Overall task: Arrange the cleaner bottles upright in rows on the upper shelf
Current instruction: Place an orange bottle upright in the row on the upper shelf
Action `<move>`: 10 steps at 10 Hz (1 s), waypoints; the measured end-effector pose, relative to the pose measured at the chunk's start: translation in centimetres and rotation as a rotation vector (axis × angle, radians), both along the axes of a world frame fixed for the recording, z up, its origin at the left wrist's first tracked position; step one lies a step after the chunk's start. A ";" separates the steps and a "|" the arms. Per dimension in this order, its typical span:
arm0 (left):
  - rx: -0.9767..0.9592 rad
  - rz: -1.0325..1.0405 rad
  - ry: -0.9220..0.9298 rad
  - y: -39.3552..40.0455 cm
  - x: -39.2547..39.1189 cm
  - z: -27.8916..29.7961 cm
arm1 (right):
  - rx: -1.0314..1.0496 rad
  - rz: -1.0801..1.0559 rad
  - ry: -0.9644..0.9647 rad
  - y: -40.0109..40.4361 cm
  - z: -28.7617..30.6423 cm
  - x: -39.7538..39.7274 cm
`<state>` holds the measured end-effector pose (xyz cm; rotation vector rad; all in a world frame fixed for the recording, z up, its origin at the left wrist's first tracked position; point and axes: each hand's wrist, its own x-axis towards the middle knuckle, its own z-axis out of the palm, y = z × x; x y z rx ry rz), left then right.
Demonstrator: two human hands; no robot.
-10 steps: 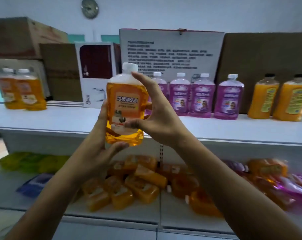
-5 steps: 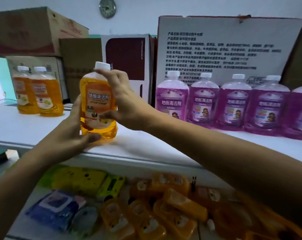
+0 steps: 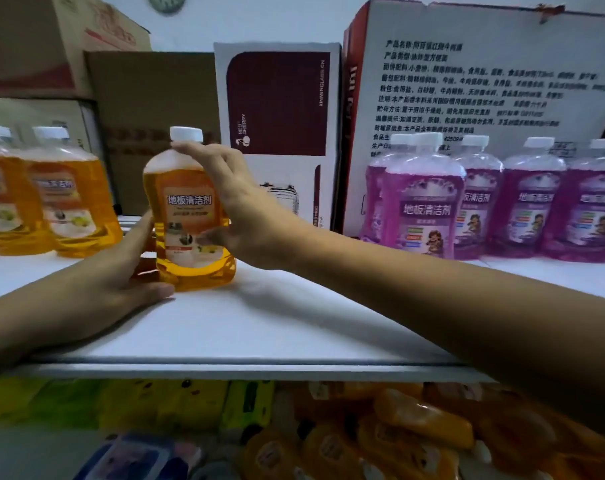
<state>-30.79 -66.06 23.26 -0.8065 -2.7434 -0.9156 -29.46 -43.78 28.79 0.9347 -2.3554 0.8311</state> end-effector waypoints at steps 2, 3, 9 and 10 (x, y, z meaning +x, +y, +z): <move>-0.150 -0.077 0.027 -3.0 1.3 1.7 | 0.000 -0.105 0.032 -4.7 -0.5 -1.3; -0.219 -0.080 0.062 -5.3 0.8 1.3 | 0.003 -0.171 0.030 -6.6 -0.7 -2.1; -0.330 -0.160 0.099 -6.7 2.2 1.7 | -0.015 -0.337 0.009 -9.8 -0.8 -4.5; -0.302 -0.157 0.104 -6.9 2.7 1.8 | -0.004 -0.368 -0.002 -10.1 -0.8 -4.6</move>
